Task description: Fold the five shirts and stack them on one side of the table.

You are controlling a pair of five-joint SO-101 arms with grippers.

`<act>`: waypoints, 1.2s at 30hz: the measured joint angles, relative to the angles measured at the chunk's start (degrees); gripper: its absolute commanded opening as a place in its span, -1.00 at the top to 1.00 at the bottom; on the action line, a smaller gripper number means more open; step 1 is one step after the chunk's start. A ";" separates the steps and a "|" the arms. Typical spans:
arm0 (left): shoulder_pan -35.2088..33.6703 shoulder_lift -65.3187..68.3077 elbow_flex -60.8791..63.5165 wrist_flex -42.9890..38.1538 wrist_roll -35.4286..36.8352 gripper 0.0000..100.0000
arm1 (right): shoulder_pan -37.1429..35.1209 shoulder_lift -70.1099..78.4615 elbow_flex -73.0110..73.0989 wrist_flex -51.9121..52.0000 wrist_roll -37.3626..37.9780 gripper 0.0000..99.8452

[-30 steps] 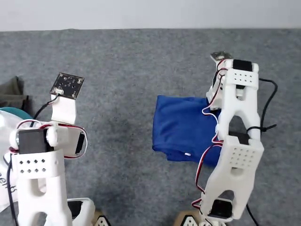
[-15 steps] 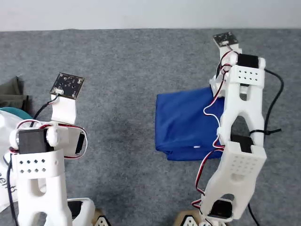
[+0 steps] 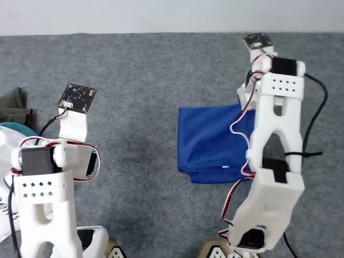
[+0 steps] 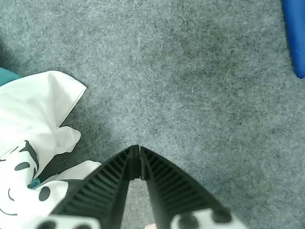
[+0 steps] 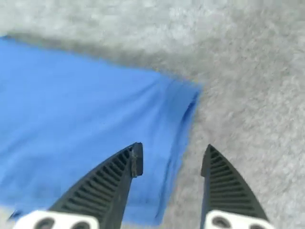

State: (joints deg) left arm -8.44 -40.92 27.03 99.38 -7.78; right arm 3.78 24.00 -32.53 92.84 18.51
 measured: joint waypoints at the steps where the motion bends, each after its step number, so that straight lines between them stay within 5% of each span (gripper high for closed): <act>1: 0.00 0.00 0.00 0.00 0.00 0.99 | -0.97 -0.97 0.00 1.85 -0.09 0.77; 4: 0.00 0.00 0.00 0.00 0.00 0.99 | -3.96 -3.25 0.00 7.21 -0.18 0.99; 14: 0.00 0.00 0.00 0.00 0.00 0.99 | -5.80 -7.47 15.56 7.65 -1.14 0.98; 27: 0.00 0.00 0.00 0.00 0.00 0.99 | -2.55 -32.26 42.29 7.47 3.25 0.98; 36: -4.48 0.00 0.00 0.00 -0.09 0.99 | -7.38 -34.64 58.20 -1.49 6.33 0.98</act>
State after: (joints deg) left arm -12.92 -40.92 27.03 99.38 -7.87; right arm -3.60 -10.64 25.67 91.34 24.84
